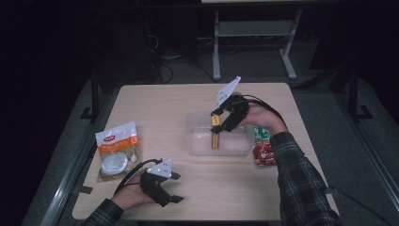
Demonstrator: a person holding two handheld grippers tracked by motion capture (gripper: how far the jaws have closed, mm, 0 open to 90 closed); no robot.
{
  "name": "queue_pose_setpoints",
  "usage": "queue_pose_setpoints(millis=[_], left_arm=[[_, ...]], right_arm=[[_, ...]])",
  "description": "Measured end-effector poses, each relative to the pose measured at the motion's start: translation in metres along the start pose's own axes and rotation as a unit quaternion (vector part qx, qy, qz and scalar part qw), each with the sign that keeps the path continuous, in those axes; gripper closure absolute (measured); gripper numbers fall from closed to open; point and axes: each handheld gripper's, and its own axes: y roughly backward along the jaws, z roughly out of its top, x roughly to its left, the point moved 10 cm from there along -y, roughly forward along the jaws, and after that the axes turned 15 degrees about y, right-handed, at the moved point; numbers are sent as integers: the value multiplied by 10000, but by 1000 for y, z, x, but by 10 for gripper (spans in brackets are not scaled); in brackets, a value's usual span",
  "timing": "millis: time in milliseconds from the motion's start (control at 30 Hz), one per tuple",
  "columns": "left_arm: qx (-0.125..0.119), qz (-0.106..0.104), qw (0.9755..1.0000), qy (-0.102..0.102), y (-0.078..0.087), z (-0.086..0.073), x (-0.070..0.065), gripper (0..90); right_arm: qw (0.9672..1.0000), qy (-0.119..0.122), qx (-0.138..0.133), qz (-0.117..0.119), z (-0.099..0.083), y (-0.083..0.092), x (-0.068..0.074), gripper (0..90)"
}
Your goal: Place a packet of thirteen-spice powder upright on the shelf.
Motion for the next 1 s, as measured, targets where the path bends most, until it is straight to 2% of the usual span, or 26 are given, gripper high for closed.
queue_pose_setpoints(millis=[267, 400, 467, 600, 667, 733, 867, 900, 933, 967, 1000], left_arm=[[27, 7, 10000, -15, 0, 0, 0, 181], [37, 14, 10000, -17, 0, 0, 0, 181], [37, 11, 10000, -15, 0, 0, 0, 181], [1, 11, 10000, -19, 1, 0, 0, 181], [-3, 22, 10000, -17, 1, 0, 0, 181], [5, 35, 10000, -23, 1, 0, 0, 182], [-5, 37, 10000, 2, 0, 0, -1, 181], [4, 39, 10000, -2, 0, 0, -1, 181], [21, 69, 9999, -70, 1, 0, 0, 182], [20, 64, 10000, -52, 0, 0, 0, 181], [5, 69, 10000, -43, 1, 1, 0, 181]], right_arm=[[9997, -63, 199, 97, -12, -20, 3, 308], [9996, -161, 229, 97, -14, -22, 4, 283], [9997, -200, 160, 48, -11, -18, 4, 258], [9990, -315, -37, -321, -4, -3, 3, 233], [9973, -458, -176, -541, -1, 8, 5, 233], [9951, -622, -190, -743, -2, 18, 7, 232], [9880, -1008, -219, -1147, -7, 36, 14, 268], [9880, -1008, -219, -1147, -7, 36, 14, 268], [9859, -1107, -316, -1211, -8, 41, 16, 271], [9851, -1133, -353, -1245, -10, 45, 18, 285], [9819, -1219, -365, -1403, -16, 53, 20, 313]])
